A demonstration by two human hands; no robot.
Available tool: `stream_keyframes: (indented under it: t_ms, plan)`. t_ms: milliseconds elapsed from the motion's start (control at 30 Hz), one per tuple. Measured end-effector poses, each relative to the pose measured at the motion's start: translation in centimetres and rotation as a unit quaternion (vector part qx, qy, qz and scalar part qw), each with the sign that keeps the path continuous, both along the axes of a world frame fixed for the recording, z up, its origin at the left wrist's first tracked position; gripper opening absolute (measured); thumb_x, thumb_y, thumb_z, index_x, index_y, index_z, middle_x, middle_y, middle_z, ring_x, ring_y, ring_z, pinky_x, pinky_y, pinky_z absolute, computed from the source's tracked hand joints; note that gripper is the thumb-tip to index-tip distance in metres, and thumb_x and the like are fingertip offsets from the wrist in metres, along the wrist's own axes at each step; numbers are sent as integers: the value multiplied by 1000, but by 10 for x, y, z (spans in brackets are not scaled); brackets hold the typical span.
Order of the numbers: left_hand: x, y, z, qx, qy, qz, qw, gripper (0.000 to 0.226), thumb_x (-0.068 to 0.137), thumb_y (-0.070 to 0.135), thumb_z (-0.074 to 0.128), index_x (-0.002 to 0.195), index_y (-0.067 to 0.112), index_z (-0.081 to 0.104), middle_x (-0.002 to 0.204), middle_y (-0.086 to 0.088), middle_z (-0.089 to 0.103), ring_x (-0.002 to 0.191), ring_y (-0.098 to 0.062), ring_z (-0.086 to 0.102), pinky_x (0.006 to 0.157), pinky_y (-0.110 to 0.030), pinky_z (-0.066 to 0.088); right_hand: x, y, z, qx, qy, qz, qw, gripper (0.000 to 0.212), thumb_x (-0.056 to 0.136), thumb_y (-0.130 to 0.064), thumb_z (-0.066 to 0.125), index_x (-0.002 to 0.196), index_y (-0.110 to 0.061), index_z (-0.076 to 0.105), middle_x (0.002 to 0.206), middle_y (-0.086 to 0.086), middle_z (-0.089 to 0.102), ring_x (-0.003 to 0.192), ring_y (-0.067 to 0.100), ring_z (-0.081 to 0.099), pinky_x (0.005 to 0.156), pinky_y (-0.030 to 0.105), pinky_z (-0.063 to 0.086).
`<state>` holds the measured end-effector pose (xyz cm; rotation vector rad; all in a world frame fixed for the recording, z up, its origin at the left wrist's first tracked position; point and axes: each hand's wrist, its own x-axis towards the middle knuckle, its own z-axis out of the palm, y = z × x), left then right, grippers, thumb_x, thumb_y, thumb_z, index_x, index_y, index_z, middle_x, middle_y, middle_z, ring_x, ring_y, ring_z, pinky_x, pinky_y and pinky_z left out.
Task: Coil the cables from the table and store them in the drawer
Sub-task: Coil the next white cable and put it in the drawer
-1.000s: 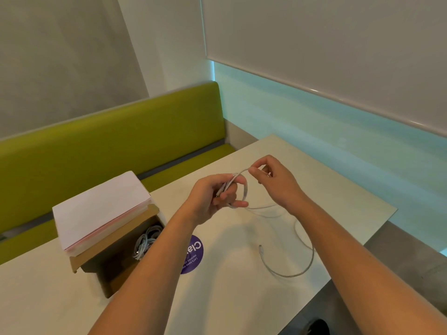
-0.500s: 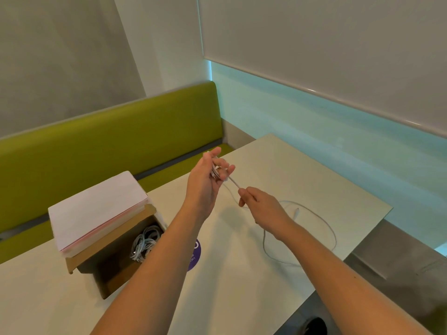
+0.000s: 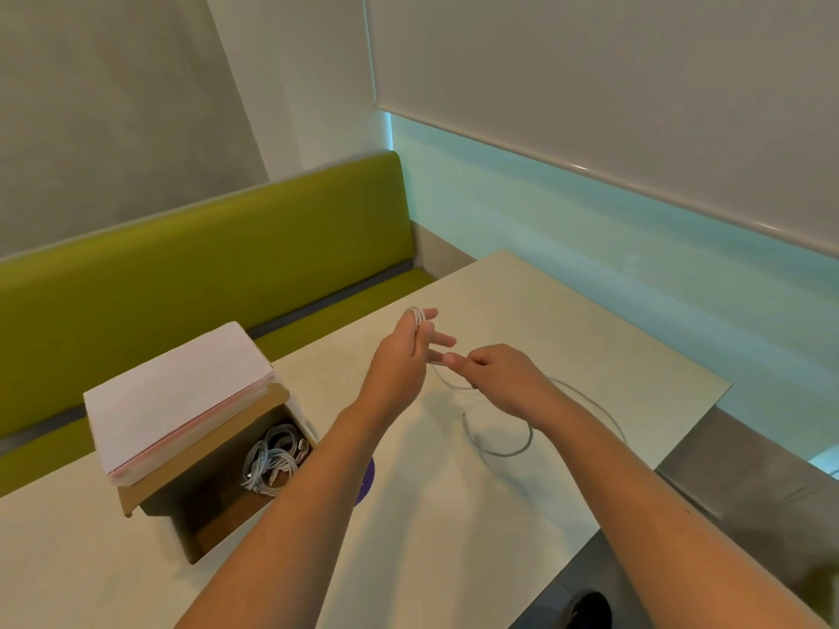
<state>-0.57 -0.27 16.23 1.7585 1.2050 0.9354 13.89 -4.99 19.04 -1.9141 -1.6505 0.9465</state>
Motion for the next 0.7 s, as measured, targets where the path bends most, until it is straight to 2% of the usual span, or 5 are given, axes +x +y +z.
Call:
stream_keyframes:
  t_ms: [133,300,467,600,700]
  plan:
    - [-4,-1,-4,-5,69,-30,997,27,107,30,32,116,24,56,86,4,71,79,-5,68,74,-19,45,5,-2,1,3,15,8,1000,49,97,-50,47,62,-17,53,59,-4,46,56,14,41,55,28,30]
    - [-9,1,-4,-23,115,-74,990,33,106,34,35,83,31,59,69,-2,61,64,-11,53,63,-24,42,8,-7,6,26,54,25,998,36,98,-38,47,74,-20,66,77,-7,60,72,11,51,61,27,35]
    - [-11,0,-1,-93,23,-58,994,38,104,23,41,71,16,58,54,9,53,60,-14,49,74,-34,51,12,-5,5,42,90,-9,995,28,95,-21,42,76,-17,61,89,2,58,86,22,52,72,35,40]
    - [4,5,21,-292,-7,-14,956,43,99,5,37,57,7,42,32,1,31,32,-16,39,87,-39,53,11,-5,-4,64,60,-19,996,26,101,-35,39,92,-17,57,82,-3,55,73,15,49,65,32,36]
    - [2,-3,22,-281,-157,-41,946,45,103,23,41,60,12,41,50,1,27,38,-12,27,70,-35,53,8,-6,-9,92,45,-17,995,31,101,-48,35,105,-23,53,89,-7,58,80,11,53,68,30,40]
